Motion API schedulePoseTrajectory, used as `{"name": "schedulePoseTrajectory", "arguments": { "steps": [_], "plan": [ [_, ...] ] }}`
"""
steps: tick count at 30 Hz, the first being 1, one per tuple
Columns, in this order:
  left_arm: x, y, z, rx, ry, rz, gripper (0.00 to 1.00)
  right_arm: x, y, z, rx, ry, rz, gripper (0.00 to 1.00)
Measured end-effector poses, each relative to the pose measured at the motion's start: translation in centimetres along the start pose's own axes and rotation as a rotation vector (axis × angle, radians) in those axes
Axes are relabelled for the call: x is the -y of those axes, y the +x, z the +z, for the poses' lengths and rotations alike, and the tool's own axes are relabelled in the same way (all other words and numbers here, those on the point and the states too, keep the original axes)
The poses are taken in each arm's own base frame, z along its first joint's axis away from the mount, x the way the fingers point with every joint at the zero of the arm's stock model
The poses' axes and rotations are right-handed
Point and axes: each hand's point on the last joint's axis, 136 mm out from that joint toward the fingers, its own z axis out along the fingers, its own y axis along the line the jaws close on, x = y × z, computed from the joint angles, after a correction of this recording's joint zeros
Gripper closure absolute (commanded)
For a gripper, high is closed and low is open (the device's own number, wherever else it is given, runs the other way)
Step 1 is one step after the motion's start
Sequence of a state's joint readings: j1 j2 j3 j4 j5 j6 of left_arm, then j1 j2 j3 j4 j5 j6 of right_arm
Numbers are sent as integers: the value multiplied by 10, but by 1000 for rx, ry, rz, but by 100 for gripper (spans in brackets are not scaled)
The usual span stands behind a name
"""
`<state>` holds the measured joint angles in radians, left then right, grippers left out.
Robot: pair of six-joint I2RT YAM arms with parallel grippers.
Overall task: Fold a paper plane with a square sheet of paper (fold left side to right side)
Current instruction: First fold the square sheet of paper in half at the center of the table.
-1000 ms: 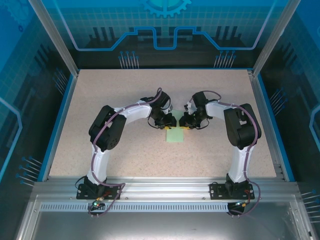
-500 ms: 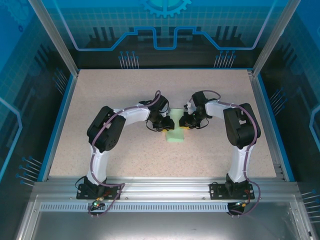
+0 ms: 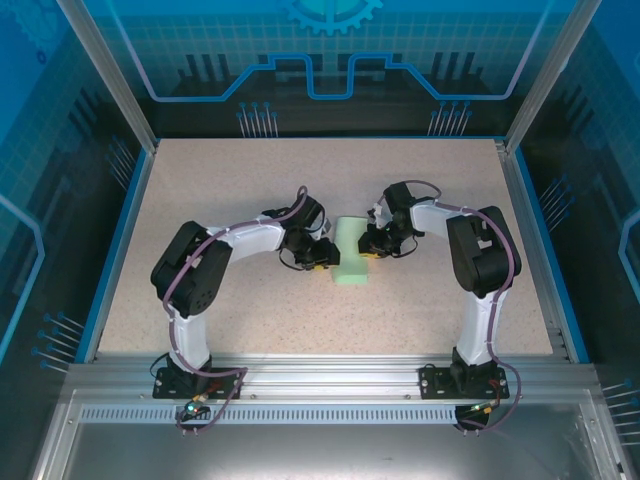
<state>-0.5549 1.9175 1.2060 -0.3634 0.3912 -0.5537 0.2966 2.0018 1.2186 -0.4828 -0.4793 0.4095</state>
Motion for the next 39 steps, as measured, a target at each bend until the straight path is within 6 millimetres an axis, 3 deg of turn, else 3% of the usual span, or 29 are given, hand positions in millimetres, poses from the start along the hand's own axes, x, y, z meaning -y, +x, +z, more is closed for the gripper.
{"name": "schedulePoseTrajectory", "arguments": {
  "steps": [6,13,23,39],
  "plan": [
    [9,-2,4,3,34,-1,66,0,0,0,-1,1,-1,83],
    [7,4,27,-42,32,2,66,0,0,0,-3,12,-2,83],
    [6,10,27,-28,55,19,66,0,0,0,-2,26,-10,83],
    [9,74,21,-53,92,86,62,-1,1,1,-9,28,-7,83]
  ]
}}
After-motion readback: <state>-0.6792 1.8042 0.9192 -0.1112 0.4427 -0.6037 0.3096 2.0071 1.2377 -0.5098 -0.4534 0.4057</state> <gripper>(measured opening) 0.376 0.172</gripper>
